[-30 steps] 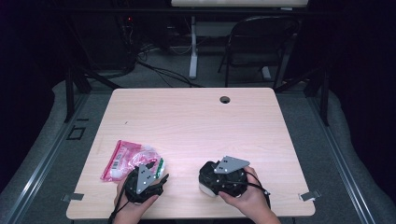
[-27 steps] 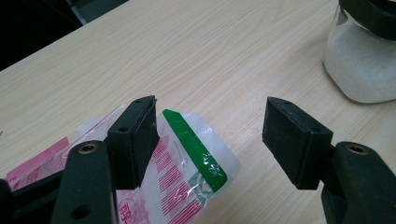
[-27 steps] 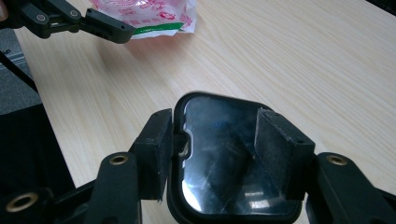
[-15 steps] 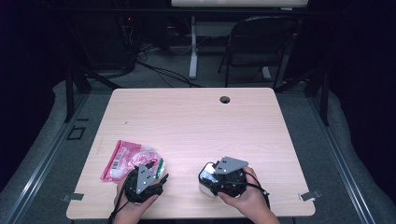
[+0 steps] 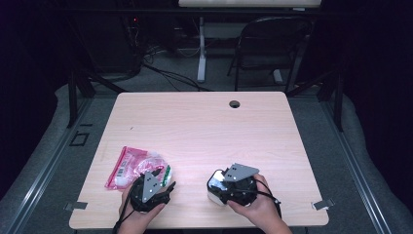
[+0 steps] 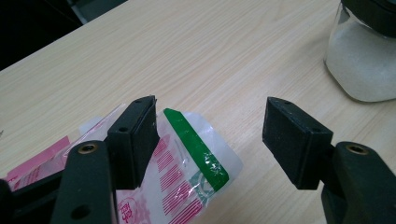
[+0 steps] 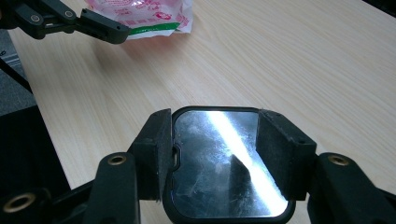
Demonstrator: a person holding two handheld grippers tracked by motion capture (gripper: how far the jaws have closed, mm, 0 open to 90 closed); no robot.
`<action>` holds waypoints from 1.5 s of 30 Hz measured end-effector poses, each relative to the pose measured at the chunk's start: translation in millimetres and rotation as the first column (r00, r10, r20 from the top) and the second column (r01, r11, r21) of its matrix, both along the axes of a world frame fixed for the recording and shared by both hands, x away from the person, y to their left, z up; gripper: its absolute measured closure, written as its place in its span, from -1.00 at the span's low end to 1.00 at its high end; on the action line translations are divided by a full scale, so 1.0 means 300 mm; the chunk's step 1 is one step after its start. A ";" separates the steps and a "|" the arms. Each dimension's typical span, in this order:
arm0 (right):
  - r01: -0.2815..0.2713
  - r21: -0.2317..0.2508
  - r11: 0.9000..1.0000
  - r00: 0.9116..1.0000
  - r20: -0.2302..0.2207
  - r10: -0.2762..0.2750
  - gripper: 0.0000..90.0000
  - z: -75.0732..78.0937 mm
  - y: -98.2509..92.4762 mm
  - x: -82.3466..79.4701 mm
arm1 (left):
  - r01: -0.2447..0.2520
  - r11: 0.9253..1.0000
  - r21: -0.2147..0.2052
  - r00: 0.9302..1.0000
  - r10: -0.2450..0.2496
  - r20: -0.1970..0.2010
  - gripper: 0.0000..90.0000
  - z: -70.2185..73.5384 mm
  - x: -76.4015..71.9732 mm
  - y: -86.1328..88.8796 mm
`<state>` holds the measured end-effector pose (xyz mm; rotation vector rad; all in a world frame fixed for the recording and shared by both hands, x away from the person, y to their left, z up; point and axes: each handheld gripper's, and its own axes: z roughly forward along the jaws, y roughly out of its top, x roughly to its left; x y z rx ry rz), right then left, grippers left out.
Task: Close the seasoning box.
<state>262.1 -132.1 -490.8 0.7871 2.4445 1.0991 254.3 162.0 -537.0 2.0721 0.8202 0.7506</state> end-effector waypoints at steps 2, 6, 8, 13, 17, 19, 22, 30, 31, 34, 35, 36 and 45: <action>0.000 0.002 1.000 1.000 0.000 0.000 0.02 0.001 0.000 0.000 | 0.000 1.000 0.000 1.000 0.000 -0.001 -0.20 0.000 0.000 0.000; 0.000 0.005 1.000 1.000 -0.002 0.000 0.02 0.002 -0.002 0.001 | 0.000 1.000 0.002 1.000 0.000 -0.001 -0.20 -0.001 0.001 0.001; 0.003 0.009 1.000 1.000 -0.004 -0.003 0.02 0.003 -0.004 0.001 | 0.000 1.000 0.002 1.000 0.000 -0.001 -0.20 -0.001 0.001 0.001; 0.008 0.018 1.000 1.000 -0.011 -0.008 0.02 0.006 -0.012 0.004 | -0.003 1.000 -0.003 1.000 0.003 -0.001 -0.20 0.000 0.001 0.002; 0.017 0.027 1.000 1.000 -0.014 -0.017 0.02 0.014 -0.023 0.007 | -0.005 1.000 -0.006 1.000 0.005 0.002 -0.20 0.002 0.002 0.006; 0.024 0.035 0.999 1.000 -0.017 -0.023 0.02 0.019 -0.032 0.011 | -0.007 1.000 -0.008 1.000 0.007 0.001 -0.20 0.003 0.003 0.007; 0.036 0.039 0.999 0.999 -0.022 -0.035 0.02 0.025 -0.046 0.016 | -0.010 1.000 -0.011 1.000 0.010 0.002 -0.20 0.003 0.004 0.010; 0.101 0.063 0.993 0.994 -0.044 -0.099 0.03 0.041 -0.106 0.037 | -0.016 1.000 -0.014 1.000 0.016 0.004 -0.20 0.006 0.007 0.017; 0.108 0.061 0.992 0.993 -0.047 -0.105 0.03 0.044 -0.116 0.040 | -0.019 1.000 -0.016 1.000 0.019 0.003 -0.20 0.005 0.007 0.018; 0.140 0.068 0.988 0.989 -0.060 -0.136 0.03 0.053 -0.145 0.049 | -0.019 1.000 -0.010 1.000 0.019 0.001 -0.20 0.007 0.009 0.023; 0.149 0.075 0.986 0.988 -0.061 -0.144 0.03 0.055 -0.155 0.052 | -0.021 1.000 -0.012 1.000 0.021 0.000 -0.20 0.007 0.009 0.023; 0.158 0.076 0.984 0.986 -0.065 -0.153 0.03 0.058 -0.165 0.054 | -0.024 1.000 -0.016 1.000 0.024 0.000 -0.20 0.007 0.009 0.024; 0.242 0.105 0.965 0.969 -0.081 -0.234 0.04 0.058 -0.241 0.077 | -0.033 0.999 -0.023 0.999 0.033 0.000 -0.20 0.010 0.013 0.035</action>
